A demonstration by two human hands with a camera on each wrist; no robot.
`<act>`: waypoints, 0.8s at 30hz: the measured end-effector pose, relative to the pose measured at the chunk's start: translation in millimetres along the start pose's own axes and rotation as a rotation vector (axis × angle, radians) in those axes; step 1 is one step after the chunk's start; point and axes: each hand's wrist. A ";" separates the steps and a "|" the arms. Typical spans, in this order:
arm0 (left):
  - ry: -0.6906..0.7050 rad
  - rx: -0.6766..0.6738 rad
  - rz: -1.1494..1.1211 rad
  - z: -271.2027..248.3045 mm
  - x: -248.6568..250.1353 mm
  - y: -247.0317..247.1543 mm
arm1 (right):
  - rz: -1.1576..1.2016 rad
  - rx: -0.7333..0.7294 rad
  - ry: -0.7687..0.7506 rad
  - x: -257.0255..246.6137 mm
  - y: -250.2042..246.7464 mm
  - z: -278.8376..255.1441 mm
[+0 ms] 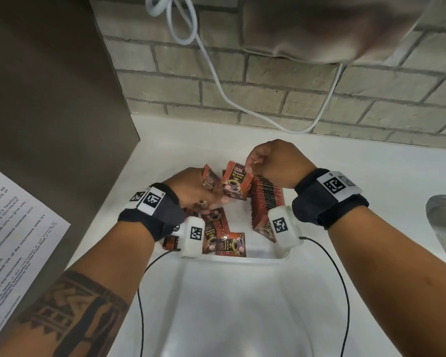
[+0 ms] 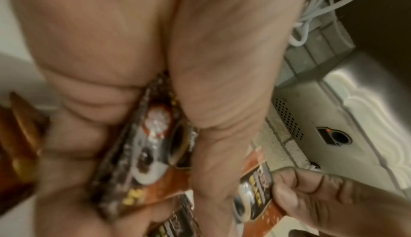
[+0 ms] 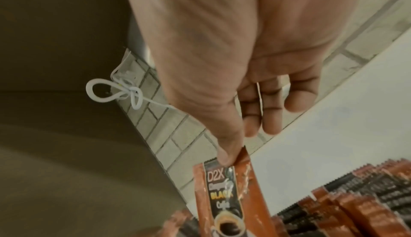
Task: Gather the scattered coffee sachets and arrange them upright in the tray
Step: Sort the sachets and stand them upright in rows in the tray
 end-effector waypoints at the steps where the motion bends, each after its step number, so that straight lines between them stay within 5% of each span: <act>1: -0.071 0.036 0.068 -0.6 -3.2 -4.5 | -0.038 0.004 0.002 1.5 -0.2 1.3; 5: -0.263 0.003 0.318 -2.9 0.1 -10.6 | -0.134 -0.034 0.045 9.3 10.7 9.5; 9: -0.204 -0.190 0.522 10.2 12.4 9.2 | -0.175 -0.087 0.113 11.8 25.1 20.1; 13: -0.186 -0.235 0.702 29.8 22.4 28.5 | -0.316 -0.159 0.151 9.8 37.0 27.3; 24: -0.201 -0.278 0.691 72.4 8.0 41.8 | -0.383 -0.163 0.168 19.5 41.6 34.9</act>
Point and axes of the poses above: each hand's wrist, its own z-axis towards the middle knuckle, its own y-axis out of the palm, x = y × z, and after that the axes turned 8 degrees about z, right-handed
